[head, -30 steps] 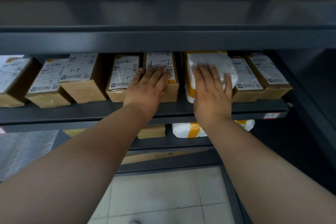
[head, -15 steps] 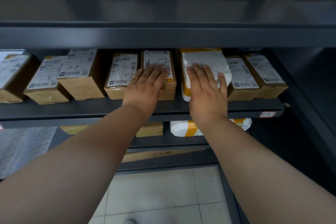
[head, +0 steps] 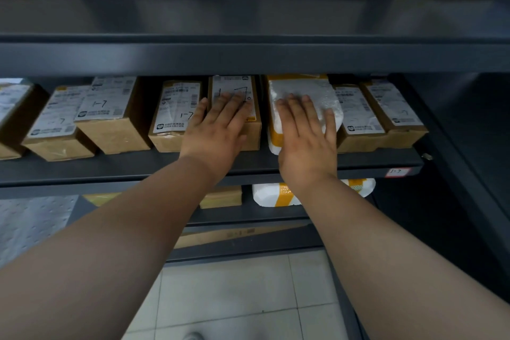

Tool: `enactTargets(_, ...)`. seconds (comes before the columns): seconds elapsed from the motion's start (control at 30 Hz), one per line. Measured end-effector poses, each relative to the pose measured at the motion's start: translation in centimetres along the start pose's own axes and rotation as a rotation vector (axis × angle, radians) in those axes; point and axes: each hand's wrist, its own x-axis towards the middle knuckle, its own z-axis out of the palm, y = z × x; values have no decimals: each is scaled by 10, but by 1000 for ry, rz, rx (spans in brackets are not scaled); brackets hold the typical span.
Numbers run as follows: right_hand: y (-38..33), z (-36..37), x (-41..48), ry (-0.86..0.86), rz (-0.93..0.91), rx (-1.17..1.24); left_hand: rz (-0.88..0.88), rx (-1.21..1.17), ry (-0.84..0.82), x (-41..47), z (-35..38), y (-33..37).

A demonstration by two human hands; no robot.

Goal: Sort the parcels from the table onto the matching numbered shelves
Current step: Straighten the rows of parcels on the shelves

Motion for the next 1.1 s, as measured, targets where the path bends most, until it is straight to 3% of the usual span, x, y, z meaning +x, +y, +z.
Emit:
enactTargets(0.17, 25, -11, -27, 113, 56, 77, 73, -58, 149, -3, -18, 18)
enactTargets(0.27, 59, -15, -49, 98, 153, 38, 126, -58, 197, 0, -27, 36)
enactTargets(0.47, 109, -23, -58, -298, 187, -155, 287, 17, 202, 1, -31, 87)
enactTargets(0.67, 129, -17, -48, -432, 132, -205, 382, 64, 113, 1, -25, 134)
enactTargets(0.93, 139, -16, -37, -407, 47, -74, 365, 131, 143, 21, -16, 157)
enactTargets(1.1, 171, -18, -38, -187, 169, 64, 412, 40, 159, 33, -15, 173)
